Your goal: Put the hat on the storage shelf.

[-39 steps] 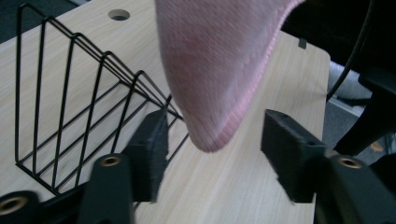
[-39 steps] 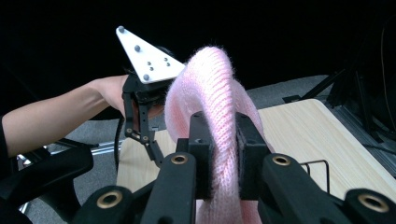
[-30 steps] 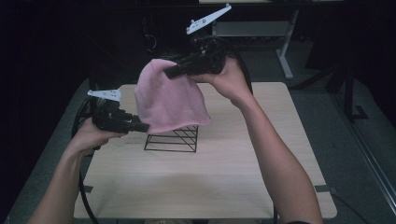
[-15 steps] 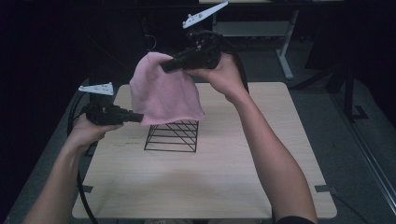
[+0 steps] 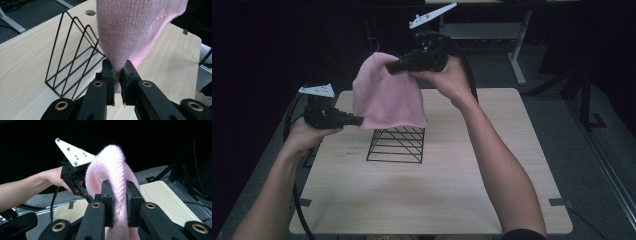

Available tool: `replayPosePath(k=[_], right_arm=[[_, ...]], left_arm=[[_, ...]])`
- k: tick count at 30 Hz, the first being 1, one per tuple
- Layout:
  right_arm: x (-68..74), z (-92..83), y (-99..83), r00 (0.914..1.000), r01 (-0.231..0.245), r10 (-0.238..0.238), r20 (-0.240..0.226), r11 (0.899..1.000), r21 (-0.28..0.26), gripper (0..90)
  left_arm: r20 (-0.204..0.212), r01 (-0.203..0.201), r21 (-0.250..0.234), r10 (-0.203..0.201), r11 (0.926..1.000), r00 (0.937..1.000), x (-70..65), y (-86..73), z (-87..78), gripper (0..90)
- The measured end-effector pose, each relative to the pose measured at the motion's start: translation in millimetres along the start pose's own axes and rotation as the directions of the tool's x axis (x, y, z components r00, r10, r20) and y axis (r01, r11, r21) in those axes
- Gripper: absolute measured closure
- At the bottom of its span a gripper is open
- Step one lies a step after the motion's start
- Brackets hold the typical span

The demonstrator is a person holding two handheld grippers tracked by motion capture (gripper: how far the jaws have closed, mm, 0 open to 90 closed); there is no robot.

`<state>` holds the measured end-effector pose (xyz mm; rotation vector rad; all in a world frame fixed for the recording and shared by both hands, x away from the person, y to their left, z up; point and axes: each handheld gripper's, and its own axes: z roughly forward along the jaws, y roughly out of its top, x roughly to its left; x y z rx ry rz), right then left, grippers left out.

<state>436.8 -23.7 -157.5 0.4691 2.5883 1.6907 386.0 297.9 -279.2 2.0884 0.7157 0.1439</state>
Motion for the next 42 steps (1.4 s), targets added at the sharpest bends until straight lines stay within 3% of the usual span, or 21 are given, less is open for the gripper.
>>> replayPosePath(k=[3, 18, 29, 32, 42], right_arm=[[-3.4, 2.0, -0.9, 0.9999, -0.009, 0.009, 0.007, 1.000, 0.000, 79.8], [-25.4, 12.4, -16.8, 0.9989, -0.046, 0.046, 0.009, 0.999, 0.016, 79.5], [-28.6, 15.2, -26.8, 0.9987, -0.050, 0.051, -0.001, 0.998, 0.036, 79.2], [-28.6, 16.0, -29.0, 0.9990, -0.045, 0.045, -0.002, 0.998, 0.037, 79.1], [-27.5, 26.3, -41.5, 0.9979, -0.056, 0.057, -0.031, 0.997, 0.051, 78.5]], left_arm=[[-0.009, 0.011, 0.006, -0.011, 0.9999, 0.9999, 3.0, 0.2, 1.7, 83.1], [-0.059, -0.008, 0.069, 0.012, 0.9976, 0.9982, 10.8, -2.6, 19.4, 83.0], [-0.087, -0.022, 0.122, 0.033, 0.9923, 0.9957, 11.4, -4.0, 29.8, 82.8], [-0.088, -0.023, 0.118, 0.033, 0.9928, 0.9956, 11.3, -5.7, 30.9, 82.8], [-0.086, -0.001, 0.131, 0.012, 0.9914, 0.9963, 15.0, -21.7, 34.6, 82.6]])
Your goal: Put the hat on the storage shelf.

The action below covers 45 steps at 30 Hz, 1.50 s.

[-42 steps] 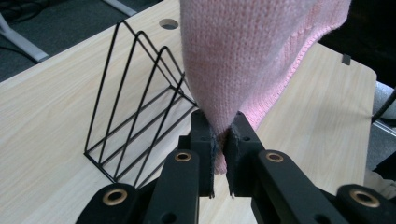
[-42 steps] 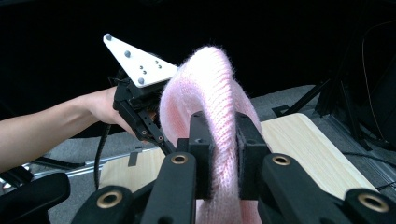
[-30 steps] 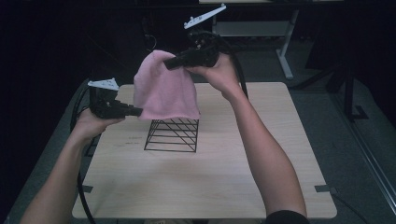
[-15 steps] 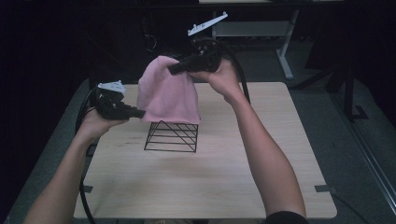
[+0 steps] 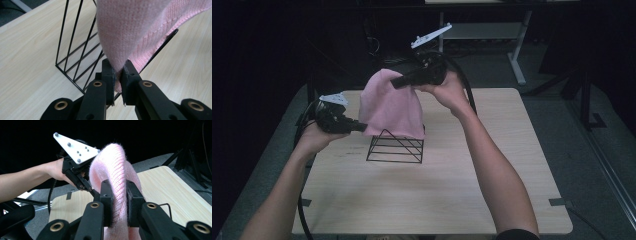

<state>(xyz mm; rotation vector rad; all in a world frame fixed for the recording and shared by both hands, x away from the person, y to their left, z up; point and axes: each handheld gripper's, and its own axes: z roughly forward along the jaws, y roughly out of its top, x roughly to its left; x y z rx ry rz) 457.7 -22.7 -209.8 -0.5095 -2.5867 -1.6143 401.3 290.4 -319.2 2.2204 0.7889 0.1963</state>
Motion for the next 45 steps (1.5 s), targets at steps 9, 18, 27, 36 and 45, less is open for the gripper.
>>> replayPosePath(k=[9, 18, 27, 36, 45], right_arm=[[0.9, 11.1, -9.5, 0.9996, 0.006, -0.005, -0.029, 0.999, 0.033, 77.8], [1.2, 18.9, -21.2, 0.9991, 0.004, -0.001, -0.042, 0.998, 0.064, 77.2], [-0.3, 19.4, -31.4, 0.9987, 0.000, 0.004, -0.051, 0.997, 0.072, 76.9], [-1.5, 25.6, -39.8, 0.9980, 0.000, 0.007, -0.063, 0.995, 0.102, 76.3], [-2.9, 30.4, -47.9, 0.9970, -0.019, 0.027, -0.072, 0.994, 0.111, 76.0]], left_arm=[[-0.007, 0.016, 0.024, -0.016, 0.9996, 0.9999, 2.1, -14.2, 3.0, 82.6], [-0.021, -0.001, 0.073, 0.003, 0.9973, 0.9998, 2.7, -20.9, 10.1, 82.6], [-0.026, -0.013, 0.096, 0.016, 0.9953, 0.9995, -0.4, -24.0, 16.3, 82.6], [-0.025, 0.003, 0.115, 0.000, 0.9933, 0.9997, -1.3, -32.0, 24.7, 82.6], [-0.024, -0.002, 0.127, 0.005, 0.9918, 0.9997, -0.9, -38.5, 30.4, 82.6]])
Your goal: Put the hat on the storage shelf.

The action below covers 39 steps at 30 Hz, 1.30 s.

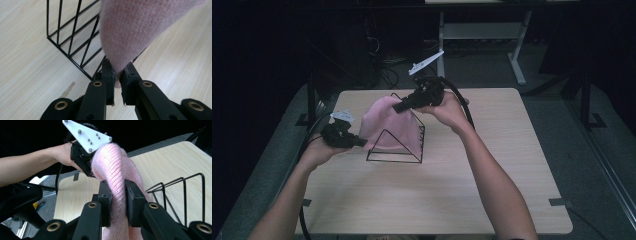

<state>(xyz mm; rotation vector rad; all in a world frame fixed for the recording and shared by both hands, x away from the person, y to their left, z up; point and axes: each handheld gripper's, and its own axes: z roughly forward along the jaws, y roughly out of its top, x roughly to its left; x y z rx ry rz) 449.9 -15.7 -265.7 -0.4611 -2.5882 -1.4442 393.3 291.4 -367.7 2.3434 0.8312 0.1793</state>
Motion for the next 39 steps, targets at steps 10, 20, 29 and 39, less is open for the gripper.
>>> replayPosePath(k=[10, 20, 29, 39], right_arm=[[0.0, 11.9, -5.4, 0.9999, -0.003, 0.004, -0.010, 0.999, 0.033, 75.9], [-2.5, 19.6, -14.1, 0.9998, -0.009, 0.010, -0.014, 0.998, 0.064, 74.5], [-4.5, 24.6, -20.7, 0.9997, -0.012, 0.014, -0.022, 0.996, 0.093, 71.9], [-3.4, 27.7, -25.4, 0.9993, -0.028, 0.031, -0.020, 0.992, 0.123, 69.5]], left_arm=[[-0.003, 0.005, 0.027, -0.005, 0.9996, 1.0000, 2.0, -8.2, 9.0, 82.5], [0.011, 0.021, 0.054, -0.021, 0.9983, 0.9997, 5.5, -15.2, 19.9, 82.5], [-0.016, 0.006, 0.100, -0.005, 0.9950, 0.9999, 5.5, -16.0, 28.6, 82.5], [-0.045, -0.001, 0.162, 0.008, 0.9868, 0.9989, 7.9, -17.7, 37.0, 82.6]])
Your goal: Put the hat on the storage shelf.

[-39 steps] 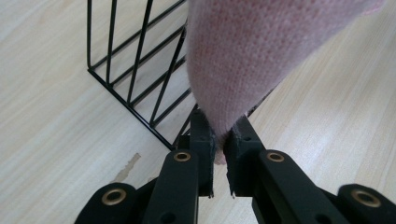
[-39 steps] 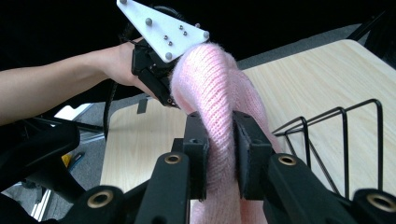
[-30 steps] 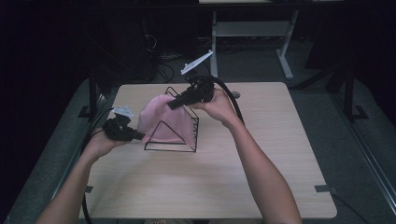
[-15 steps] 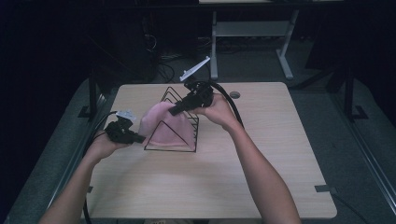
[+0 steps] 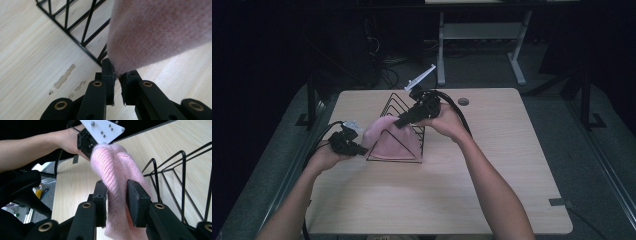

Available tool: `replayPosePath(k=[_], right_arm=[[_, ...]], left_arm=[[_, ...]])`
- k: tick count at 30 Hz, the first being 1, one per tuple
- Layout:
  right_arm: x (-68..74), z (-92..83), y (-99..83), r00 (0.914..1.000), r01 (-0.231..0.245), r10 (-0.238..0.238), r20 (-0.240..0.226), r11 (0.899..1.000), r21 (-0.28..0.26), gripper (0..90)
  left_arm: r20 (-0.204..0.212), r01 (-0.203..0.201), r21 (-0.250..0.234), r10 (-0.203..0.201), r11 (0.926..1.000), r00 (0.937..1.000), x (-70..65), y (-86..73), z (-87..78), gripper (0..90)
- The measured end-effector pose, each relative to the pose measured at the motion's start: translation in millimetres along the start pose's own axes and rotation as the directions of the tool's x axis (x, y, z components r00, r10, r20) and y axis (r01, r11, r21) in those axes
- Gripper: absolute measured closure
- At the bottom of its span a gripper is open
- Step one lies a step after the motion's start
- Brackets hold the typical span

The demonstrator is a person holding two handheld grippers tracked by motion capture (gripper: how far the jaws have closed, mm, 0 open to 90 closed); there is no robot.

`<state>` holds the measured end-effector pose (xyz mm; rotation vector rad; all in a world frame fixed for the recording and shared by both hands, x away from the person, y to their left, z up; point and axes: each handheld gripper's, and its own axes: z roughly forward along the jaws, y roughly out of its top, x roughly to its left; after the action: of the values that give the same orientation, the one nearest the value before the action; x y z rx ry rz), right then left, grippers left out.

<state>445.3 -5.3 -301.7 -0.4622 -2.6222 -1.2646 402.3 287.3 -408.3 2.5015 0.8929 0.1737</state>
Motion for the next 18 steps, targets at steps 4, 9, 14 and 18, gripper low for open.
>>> replayPosePath(k=[4, 9, 14, 18], right_arm=[[1.1, 2.7, -1.3, 0.9999, 0.009, -0.009, -0.005, 1.000, 0.011, 69.5], [0.8, 2.4, -3.8, 0.9999, 0.004, -0.004, -0.011, 1.000, 0.015, 69.5], [4.9, -1.3, -8.4, 0.9999, 0.011, -0.011, 0.000, 1.000, 0.001, 61.7], [6.8, -7.8, -13.9, 0.9997, -0.007, 0.008, 0.021, 0.999, -0.044, 53.0]], left_arm=[[-0.020, -0.004, 0.031, 0.005, 0.9995, 0.9998, 0.4, 0.7, 4.9, 82.6], [-0.027, -0.014, 0.044, 0.015, 0.9989, 0.9995, -0.9, 1.2, 7.7, 82.5], [-0.013, -0.013, 0.036, 0.013, 0.9993, 0.9998, -2.4, 1.0, 6.5, 78.8], [-0.009, -0.014, 0.027, 0.015, 0.9995, 0.9999, -3.7, -0.2, 2.9, 74.7]])
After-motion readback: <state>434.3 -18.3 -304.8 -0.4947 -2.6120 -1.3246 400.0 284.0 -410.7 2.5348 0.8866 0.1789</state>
